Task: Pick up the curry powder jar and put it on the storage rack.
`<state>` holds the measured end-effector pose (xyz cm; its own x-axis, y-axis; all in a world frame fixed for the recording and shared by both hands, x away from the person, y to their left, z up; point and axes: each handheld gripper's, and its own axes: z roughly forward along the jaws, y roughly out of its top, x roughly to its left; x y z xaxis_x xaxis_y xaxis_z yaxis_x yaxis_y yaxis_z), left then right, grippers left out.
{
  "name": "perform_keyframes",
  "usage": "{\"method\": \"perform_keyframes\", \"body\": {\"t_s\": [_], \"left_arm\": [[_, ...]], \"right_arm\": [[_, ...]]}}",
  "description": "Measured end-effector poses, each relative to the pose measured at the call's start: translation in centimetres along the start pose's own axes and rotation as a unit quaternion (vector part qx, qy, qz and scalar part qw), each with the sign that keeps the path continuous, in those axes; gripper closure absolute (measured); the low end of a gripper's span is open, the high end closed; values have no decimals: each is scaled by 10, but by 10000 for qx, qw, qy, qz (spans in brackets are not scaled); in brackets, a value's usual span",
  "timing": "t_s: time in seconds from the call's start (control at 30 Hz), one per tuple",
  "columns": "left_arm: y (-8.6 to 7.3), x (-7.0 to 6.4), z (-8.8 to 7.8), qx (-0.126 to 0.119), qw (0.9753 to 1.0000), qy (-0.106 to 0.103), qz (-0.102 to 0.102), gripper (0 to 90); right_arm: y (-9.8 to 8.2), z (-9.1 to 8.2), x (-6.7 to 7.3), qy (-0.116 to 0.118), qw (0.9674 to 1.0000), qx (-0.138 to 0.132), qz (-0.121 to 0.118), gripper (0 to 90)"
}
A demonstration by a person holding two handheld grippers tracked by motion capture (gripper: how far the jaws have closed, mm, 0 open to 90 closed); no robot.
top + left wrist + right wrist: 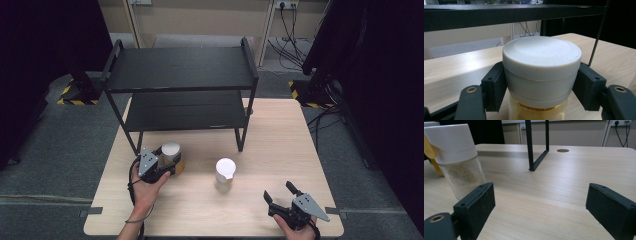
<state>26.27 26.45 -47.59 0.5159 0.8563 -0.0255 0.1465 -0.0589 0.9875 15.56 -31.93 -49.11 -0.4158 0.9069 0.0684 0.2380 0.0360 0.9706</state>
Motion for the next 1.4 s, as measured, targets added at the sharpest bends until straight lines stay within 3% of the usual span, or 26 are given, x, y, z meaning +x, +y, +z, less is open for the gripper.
{"method": "perform_keyframes", "body": {"t_s": [0.23,0.4,0.5,0.73,1.0,1.13,1.4], "left_arm": [[3,0,-6,56,10000,23,11,335],[8,0,-19,-30,10000,-15,22,335],[12,0,-24,-46,10000,-9,-67,335],[30,-2,-40,-195,9997,43,-132,335],[50,-5,-53,-439,9989,139,-6,335],[60,-4,-59,-540,9984,159,-97,335],[75,-4,-65,-647,9974,306,-53,335]], "right_arm": [[0,0,0,4,10000,12,19,90],[1,0,0,-1,10000,16,22,90],[1,0,0,-1,10000,13,23,90],[1,1,0,-6,10000,30,45,90],[1,1,0,-11,10000,36,67,90],[2,1,-1,-12,10000,40,83,90],[2,1,-1,-16,10000,40,82,90]]}}
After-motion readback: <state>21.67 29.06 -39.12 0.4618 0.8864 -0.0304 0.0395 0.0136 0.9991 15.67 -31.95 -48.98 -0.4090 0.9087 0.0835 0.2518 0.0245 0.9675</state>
